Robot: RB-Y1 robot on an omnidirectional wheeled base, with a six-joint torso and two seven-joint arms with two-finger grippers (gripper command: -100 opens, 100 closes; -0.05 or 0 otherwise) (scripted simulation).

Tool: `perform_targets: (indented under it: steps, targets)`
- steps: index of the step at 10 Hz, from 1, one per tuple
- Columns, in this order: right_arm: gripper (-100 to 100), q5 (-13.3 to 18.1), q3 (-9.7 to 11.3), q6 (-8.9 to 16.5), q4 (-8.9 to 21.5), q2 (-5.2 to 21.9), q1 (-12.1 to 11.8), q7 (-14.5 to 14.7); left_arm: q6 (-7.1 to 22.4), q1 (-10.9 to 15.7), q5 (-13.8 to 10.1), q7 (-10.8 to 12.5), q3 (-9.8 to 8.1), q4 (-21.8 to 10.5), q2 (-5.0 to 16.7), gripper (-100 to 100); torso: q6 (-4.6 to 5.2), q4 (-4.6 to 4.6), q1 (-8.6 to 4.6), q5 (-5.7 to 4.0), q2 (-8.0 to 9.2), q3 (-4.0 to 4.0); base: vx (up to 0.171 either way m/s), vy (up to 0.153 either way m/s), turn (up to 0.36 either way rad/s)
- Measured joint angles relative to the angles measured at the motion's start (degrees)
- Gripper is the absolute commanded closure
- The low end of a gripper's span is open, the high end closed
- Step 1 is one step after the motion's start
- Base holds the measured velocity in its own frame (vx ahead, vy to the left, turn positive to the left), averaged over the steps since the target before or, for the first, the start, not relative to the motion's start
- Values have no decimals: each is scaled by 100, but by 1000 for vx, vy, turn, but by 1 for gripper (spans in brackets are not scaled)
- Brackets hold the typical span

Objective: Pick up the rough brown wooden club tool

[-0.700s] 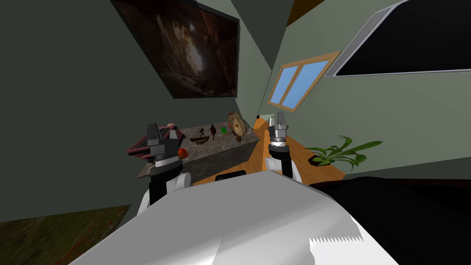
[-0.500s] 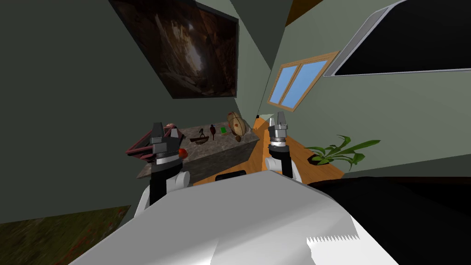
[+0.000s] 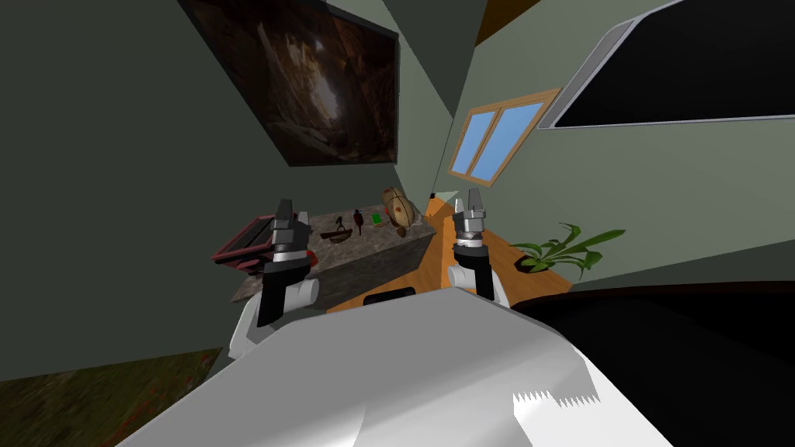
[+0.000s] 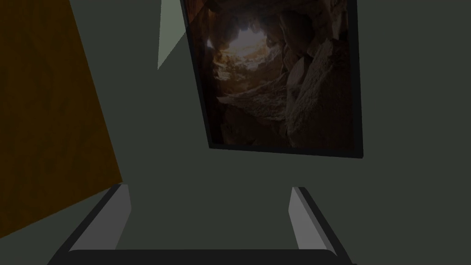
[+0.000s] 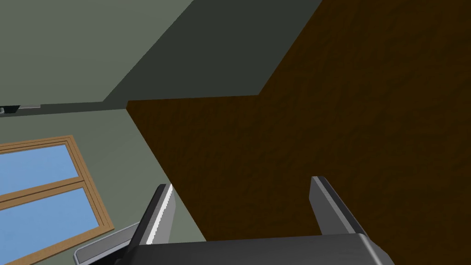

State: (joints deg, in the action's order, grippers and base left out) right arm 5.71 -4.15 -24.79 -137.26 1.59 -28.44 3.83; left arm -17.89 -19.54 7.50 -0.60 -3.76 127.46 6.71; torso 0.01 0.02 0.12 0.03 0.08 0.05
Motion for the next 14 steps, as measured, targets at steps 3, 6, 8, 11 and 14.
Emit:
perform_targets:
  steps: [3,6,8,11,14]
  targets:
    - [0,0,0,0,0,0,0,0,310,414,97,92,-104,-254,155,-100,-1,0,-3,-1,-2,-1,-27,23,-51]
    - [0,0,0,0,0,0,0,0,735,909,259,173,-195,-534,266,-100,0,0,-2,0,0,0,-29,26,-64]
    - [0,0,0,0,0,0,0,0,1075,1205,355,245,-261,-642,329,-100,-1,0,0,0,1,1,-33,30,-53]
    - [0,0,0,0,0,0,0,0,1533,1706,471,352,-394,-953,417,-100,-2,1,0,0,2,1,-41,29,-76]
    - [0,0,0,0,0,0,0,0,2041,2251,630,466,-551,-1324,484,-100,-1,0,-2,0,4,2,-40,28,-62]
